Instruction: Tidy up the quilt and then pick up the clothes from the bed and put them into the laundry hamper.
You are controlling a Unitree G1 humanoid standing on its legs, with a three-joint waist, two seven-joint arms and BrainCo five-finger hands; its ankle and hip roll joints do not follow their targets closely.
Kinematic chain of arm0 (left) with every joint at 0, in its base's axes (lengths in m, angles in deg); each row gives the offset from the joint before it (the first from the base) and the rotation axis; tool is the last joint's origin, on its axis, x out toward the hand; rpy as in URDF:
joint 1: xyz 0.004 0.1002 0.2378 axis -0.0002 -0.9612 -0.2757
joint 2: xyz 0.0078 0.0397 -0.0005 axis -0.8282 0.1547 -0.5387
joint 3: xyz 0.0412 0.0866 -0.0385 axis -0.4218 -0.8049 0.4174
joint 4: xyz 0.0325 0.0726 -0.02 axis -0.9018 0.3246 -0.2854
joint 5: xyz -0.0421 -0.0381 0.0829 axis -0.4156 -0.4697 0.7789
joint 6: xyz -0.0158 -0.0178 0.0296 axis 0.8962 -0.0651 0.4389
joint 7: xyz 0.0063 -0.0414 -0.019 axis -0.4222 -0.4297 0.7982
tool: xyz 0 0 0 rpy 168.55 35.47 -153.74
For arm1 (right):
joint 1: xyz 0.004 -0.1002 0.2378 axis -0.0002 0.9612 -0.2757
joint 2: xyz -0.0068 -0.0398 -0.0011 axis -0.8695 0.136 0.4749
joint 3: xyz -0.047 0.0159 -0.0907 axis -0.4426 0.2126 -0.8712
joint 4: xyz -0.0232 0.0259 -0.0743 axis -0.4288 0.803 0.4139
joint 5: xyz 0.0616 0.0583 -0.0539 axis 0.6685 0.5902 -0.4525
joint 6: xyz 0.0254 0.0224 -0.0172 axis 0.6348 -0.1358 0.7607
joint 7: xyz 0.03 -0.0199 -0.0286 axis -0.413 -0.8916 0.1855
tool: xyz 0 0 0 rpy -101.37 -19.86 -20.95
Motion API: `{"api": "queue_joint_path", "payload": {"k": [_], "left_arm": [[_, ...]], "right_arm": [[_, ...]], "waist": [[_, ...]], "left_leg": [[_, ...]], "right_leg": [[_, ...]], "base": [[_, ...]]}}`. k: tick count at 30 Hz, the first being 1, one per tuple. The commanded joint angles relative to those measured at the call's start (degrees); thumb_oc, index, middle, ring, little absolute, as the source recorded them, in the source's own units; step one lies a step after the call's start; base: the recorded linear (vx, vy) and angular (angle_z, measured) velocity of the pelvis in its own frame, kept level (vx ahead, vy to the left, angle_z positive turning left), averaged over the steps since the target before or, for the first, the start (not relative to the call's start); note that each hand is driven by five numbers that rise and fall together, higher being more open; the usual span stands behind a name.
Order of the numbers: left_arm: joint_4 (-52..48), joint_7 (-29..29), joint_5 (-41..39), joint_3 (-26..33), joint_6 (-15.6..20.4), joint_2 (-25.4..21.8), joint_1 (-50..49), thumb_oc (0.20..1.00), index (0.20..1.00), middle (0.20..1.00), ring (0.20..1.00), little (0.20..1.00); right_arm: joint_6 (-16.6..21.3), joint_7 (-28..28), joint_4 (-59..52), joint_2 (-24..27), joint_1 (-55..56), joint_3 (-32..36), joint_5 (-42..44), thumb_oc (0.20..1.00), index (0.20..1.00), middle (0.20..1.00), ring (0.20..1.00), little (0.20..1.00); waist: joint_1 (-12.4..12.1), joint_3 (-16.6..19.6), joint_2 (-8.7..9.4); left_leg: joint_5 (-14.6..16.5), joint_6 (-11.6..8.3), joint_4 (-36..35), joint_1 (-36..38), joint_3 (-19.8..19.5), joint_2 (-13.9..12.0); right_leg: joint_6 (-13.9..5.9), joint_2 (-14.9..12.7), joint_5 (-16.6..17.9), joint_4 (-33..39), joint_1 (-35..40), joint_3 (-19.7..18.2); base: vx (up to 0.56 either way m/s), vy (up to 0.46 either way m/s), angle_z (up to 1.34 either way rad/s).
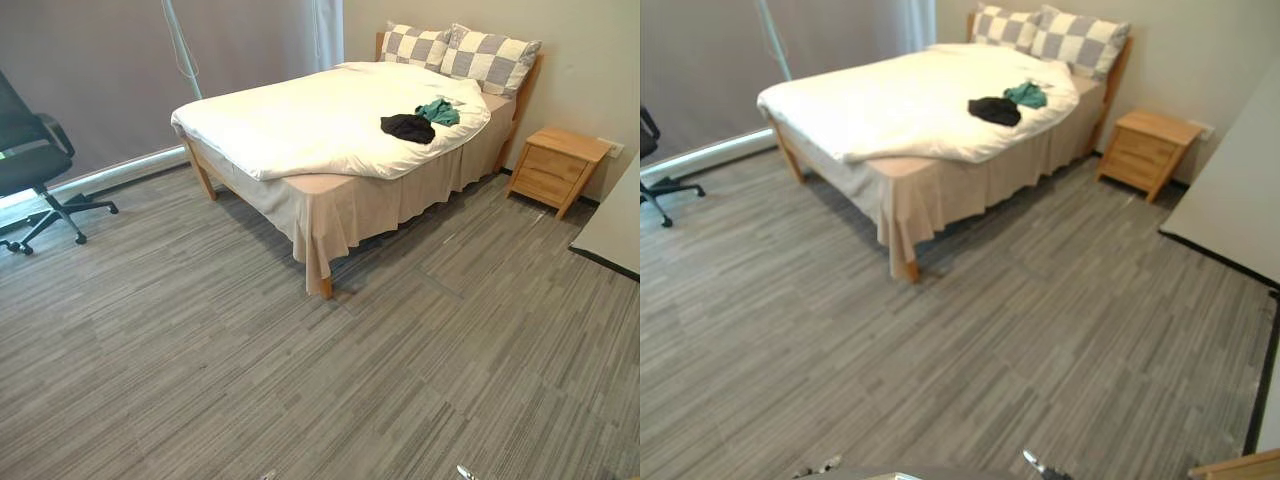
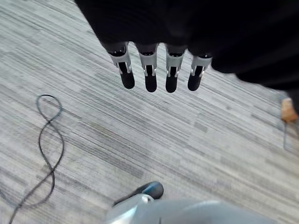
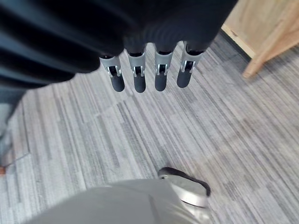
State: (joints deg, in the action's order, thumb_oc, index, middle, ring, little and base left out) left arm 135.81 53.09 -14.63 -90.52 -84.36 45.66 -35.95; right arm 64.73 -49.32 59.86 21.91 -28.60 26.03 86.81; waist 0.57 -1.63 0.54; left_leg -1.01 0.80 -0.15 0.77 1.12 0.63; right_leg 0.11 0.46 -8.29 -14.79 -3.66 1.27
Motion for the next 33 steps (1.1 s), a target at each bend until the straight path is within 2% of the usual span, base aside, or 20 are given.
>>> {"api": "queue_joint_path", "payload": {"k": [1,10,19,20,21,22,23,24,25,27,28,29,30,31,32,33], "left_arm": [[0.7,-0.9,2.3,-0.1,2.1,2.3,6.6,1.0,1.0,1.0,1.0,1.0],[0.2,-0.7,5.2,-2.2,2.4,2.0,6.6,1.0,1.0,1.0,1.0,1.0],[0.3,-1.6,6.7,-2.5,2.1,1.2,7.4,1.0,1.0,1.0,1.0,1.0],[0.3,-1.5,6.6,-2.8,2.1,1.1,7.7,1.0,1.0,1.0,1.0,1.0],[-0.2,-1.0,6.2,-2.6,1.9,0.7,8.3,1.0,1.0,1.0,1.0,1.0],[-0.2,-1.0,6.2,-2.6,1.9,0.7,8.3,1.0,1.0,1.0,1.0,1.0],[-0.2,-1.2,5.7,-2.0,1.7,0.3,8.9,1.0,1.0,1.0,1.0,1.0],[-0.3,-1.4,5.5,-1.8,1.6,0.4,9.0,1.0,1.0,1.0,1.0,1.0],[0.1,-1.5,5.4,-1.7,1.4,0.3,9.1,1.0,1.0,1.0,1.0,1.0],[0.8,-1.8,6.0,-1.9,1.1,0.3,9.4,1.0,1.0,1.0,1.0,1.0],[1.0,-1.9,6.3,-2.2,1.1,0.2,9.6,1.0,1.0,1.0,1.0,1.0],[0.9,-1.8,6.3,-2.2,1.2,0.2,9.5,1.0,1.0,1.0,1.0,1.0],[1.3,-1.6,6.3,-2.4,1.3,0.3,9.5,1.0,1.0,1.0,1.0,1.0],[1.8,-1.1,6.8,-2.5,1.3,0.3,9.6,1.0,1.0,1.0,1.0,1.0],[2.6,-0.5,8.1,-2.7,1.4,0.2,9.4,1.0,1.0,1.0,1.0,1.0],[3.1,-0.3,8.8,-2.8,1.4,0.2,9.3,1.0,1.0,1.0,1.0,1.0]], "right_arm": [[1.4,1.0,0.1,-1.0,-4.9,-0.4,1.1,1.0,1.0,1.0,1.0,1.0],[1.3,1.0,1.2,-0.9,-4.2,-0.9,-0.4,1.0,1.0,1.0,1.0,1.0],[1.0,0.7,1.1,-0.5,-5.7,-0.4,0.4,1.0,1.0,1.0,1.0,1.0],[1.0,0.9,1.0,-0.6,-6.1,-0.3,0.6,1.0,1.0,1.0,1.0,1.0],[0.9,0.8,0.8,-0.5,-6.9,0.0,1.0,1.0,1.0,1.0,1.0,1.0],[0.9,0.8,0.8,-0.5,-6.9,0.0,1.0,1.0,1.0,1.0,1.0,1.0],[0.9,0.6,-0.1,-0.7,-7.9,0.4,1.3,1.0,1.0,1.0,1.0,1.0],[0.8,0.8,-0.5,-0.6,-8.2,0.6,1.4,1.0,1.0,1.0,1.0,1.0],[0.8,0.8,-0.7,-0.8,-8.2,1.3,2.0,1.0,1.0,1.0,1.0,1.0],[1.0,1.0,-1.3,-1.2,-7.9,2.9,4.2,1.0,1.0,1.0,1.0,1.0],[1.2,1.4,-0.9,-1.2,-7.6,3.8,5.1,1.0,1.0,1.0,1.0,1.0],[1.2,1.5,-0.9,-1.1,-7.4,4.1,5.5,1.0,1.0,1.0,1.0,1.0],[1.2,1.7,-0.5,-1.0,-7.2,4.4,6.0,1.0,1.0,1.0,1.0,1.0],[1.0,1.9,0.1,-0.8,-6.9,4.9,6.1,1.0,1.0,1.0,1.0,1.0],[0.7,1.8,0.9,-0.9,-6.4,5.5,6.1,1.0,1.0,1.0,1.0,1.0],[0.5,1.6,1.4,-1.1,-5.9,5.7,5.9,1.0,1.0,1.0,1.0,1.0]], "waist": [[1.1,-5.2,1.38],[1.3,-5.2,1.23],[0.9,-6.1,1.43],[1.0,-6.5,1.52],[0.9,-7.4,1.41],[0.9,-7.4,1.42],[1.1,-8.9,0.78],[1.3,-10.0,0.53],[1.7,-10.6,0.09],[2.6,-11.2,-0.45],[3.2,-11.0,-0.11],[3.7,-11.2,-0.2],[4.3,-11.2,0.04],[5.1,-11.1,0.24],[6.6,-10.9,0.19],[7.4,-10.7,-0.12]], "left_leg": [[3.4,-2.77,-3.9,6.2,1.3,-1.9],[3.7,-2.88,-4.5,7.2,1.2,-2.0],[4.2,-2.02,-4.5,6.5,0.7,-1.4],[4.3,-1.75,-4.4,6.3,0.7,-1.3],[4.5,-1.06,-4.2,5.9,0.9,-1.4],[4.5,-1.05,-4.2,5.9,0.9,-1.4],[5.0,-0.67,-4.3,6.4,1.3,-2.0],[5.3,-0.35,-4.2,7.1,1.7,-2.0],[5.6,-0.27,-4.3,8.1,1.6,-2.4],[6.5,-0.4,-4.4,10.1,1.2,-2.8],[7.7,-0.65,-4.8,11.4,0.8,-2.3],[8.2,-0.95,-4.8,12.0,0.4,-2.5],[9.0,-1.29,-4.8,12.8,0.1,-2.5],[10.0,-1.98,-4.8,13.8,-0.3,-2.6],[12.0,-3.37,-4.8,16.1,-0.7,-3.4],[13.2,-3.96,-4.8,17.5,-0.6,-4.1]], "right_leg": [[-8.2,-5.7,6.4,18.5,10.3,0.3],[-8.42,-5.7,6.5,19.0,10.7,0.7],[-8.93,-6.0,6.8,18.9,9.5,-0.9],[-8.96,-6.0,6.6,17.4,8.6,-1.1],[-9.26,-5.2,6.0,9.6,4.0,-1.7],[-9.26,-5.2,6.0,9.5,3.9,-1.7],[-11.96,-5.1,7.3,-0.2,-1.3,-0.1],[-13.87,-5.4,10.0,-5.7,-4.5,0.6],[-14.66,-5.6,11.8,-9.0,-6.4,1.8],[-14.27,-6.5,11.9,-12.4,-9.2,4.6],[-12.9,-6.9,11.0,-8.5,-10.5,6.2],[-12.66,-7.1,10.0,-6.4,-9.7,7.1],[-11.75,-7.0,9.9,-0.7,-9.6,7.6],[-11.36,-7.5,10.7,5.7,-9.5,8.1],[-12.05,-8.6,13.1,12.9,-11.9,8.3],[-12.5,-8.9,14.1,14.7,-12.8,8.3]], "base": [[0.02,-0.003,0.14],[0.01,0.0,0.03],[0.03,0.039,-0.05],[-0.02,0.092,-0.09],[-0.04,0.059,-0.11],[-0.04,0.093,-0.21],[0.01,0.086,-0.14],[0.05,0.101,-0.34],[0.13,0.058,-0.42],[0.3,0.017,-0.14],[0.37,-0.032,0.33],[0.41,-0.082,0.32],[0.38,-0.122,0.34],[0.62,-0.205,0.3],[0.64,-0.212,0.28],[0.65,-0.193,0.2]]}}
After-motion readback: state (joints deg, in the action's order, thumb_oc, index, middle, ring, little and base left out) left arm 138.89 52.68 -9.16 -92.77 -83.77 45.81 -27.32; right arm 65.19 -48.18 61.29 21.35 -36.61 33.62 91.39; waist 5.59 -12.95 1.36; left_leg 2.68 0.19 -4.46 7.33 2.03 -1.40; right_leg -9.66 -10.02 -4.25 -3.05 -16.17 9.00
